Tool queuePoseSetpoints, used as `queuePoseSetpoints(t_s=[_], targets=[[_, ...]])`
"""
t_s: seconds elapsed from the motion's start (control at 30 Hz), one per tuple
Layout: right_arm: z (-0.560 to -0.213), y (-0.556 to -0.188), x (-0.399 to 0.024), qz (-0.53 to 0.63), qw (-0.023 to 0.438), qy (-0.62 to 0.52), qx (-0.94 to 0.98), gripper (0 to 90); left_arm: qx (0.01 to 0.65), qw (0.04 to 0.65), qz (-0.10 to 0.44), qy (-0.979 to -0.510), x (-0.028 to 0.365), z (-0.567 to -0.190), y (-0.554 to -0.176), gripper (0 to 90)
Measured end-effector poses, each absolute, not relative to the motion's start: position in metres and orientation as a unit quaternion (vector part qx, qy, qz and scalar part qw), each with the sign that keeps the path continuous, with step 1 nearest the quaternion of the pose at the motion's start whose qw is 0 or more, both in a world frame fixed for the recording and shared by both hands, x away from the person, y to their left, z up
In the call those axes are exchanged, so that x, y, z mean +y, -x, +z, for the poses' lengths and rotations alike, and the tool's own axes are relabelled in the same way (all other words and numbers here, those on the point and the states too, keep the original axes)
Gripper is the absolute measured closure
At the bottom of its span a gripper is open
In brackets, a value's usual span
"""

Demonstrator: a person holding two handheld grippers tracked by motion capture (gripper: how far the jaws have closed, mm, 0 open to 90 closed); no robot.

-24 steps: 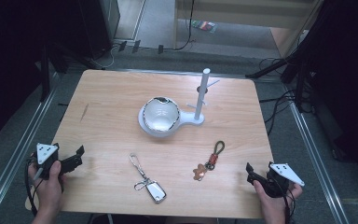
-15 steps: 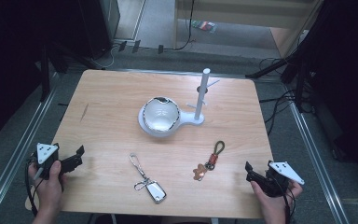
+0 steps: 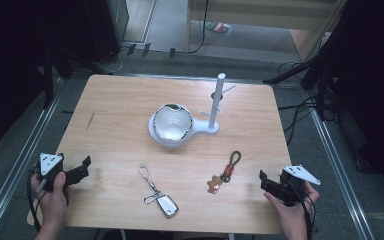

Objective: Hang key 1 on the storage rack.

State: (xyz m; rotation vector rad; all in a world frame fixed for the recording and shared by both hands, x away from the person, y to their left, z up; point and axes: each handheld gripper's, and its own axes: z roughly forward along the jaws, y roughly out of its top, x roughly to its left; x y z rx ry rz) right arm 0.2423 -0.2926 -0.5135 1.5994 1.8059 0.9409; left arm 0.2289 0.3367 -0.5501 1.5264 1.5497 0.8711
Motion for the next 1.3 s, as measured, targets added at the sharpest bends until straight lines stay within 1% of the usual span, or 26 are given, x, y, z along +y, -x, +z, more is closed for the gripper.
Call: queuePoseSetpoints(t_s=[0.13,0.43,0.7,0.73,0.87,0.97,1.03,1.07,1.1,1.13,1.3], targets=[[-0.511,-0.247,-0.288,0.336,0.26,-0.595,0.683,21.1,0.607,0.387,0.343,-0.603,0.336,-0.55,-0.23,8.7],[-0.507,-0.253,-0.273,0.309,0.261,-0.58,0.707,20.8,0.606,0.389,0.344,-0.602,0.336,-0.55,-0.23,8.8],[-0.5,-0.257,-0.271,0.307,0.237,-0.591,0.707,18.9,0.607,0.387,0.345,-0.603,0.335,-0.55,-0.23,8.8],[-0.498,-0.258,-0.272,0.306,0.224,-0.593,0.71,18.5,0.607,0.386,0.344,-0.603,0.335,-0.55,-0.23,8.8],[-0.496,-0.26,-0.272,0.295,0.22,-0.599,0.711,18.2,0.607,0.387,0.345,-0.602,0.335,-0.55,-0.23,8.8],[-0.493,-0.261,-0.273,0.29,0.217,-0.611,0.704,16.4,0.607,0.388,0.344,-0.602,0.335,-0.55,-0.23,8.8],[-0.491,-0.263,-0.273,0.284,0.205,-0.62,0.702,15.0,0.607,0.388,0.344,-0.603,0.336,-0.55,-0.23,8.9],[-0.491,-0.264,-0.273,0.283,0.197,-0.622,0.703,12.7,0.607,0.389,0.344,-0.602,0.336,-0.55,-0.23,8.8],[-0.491,-0.264,-0.273,0.283,0.197,-0.622,0.703,12.7,0.607,0.389,0.344,-0.602,0.336,-0.55,-0.23,8.9],[-0.49,-0.265,-0.271,0.281,0.187,-0.624,0.704,12.5,0.607,0.389,0.343,-0.602,0.336,-0.55,-0.23,8.8],[-0.486,-0.268,-0.268,0.269,0.177,-0.633,0.704,12.5,0.606,0.388,0.343,-0.603,0.336,-0.55,-0.23,8.9]])
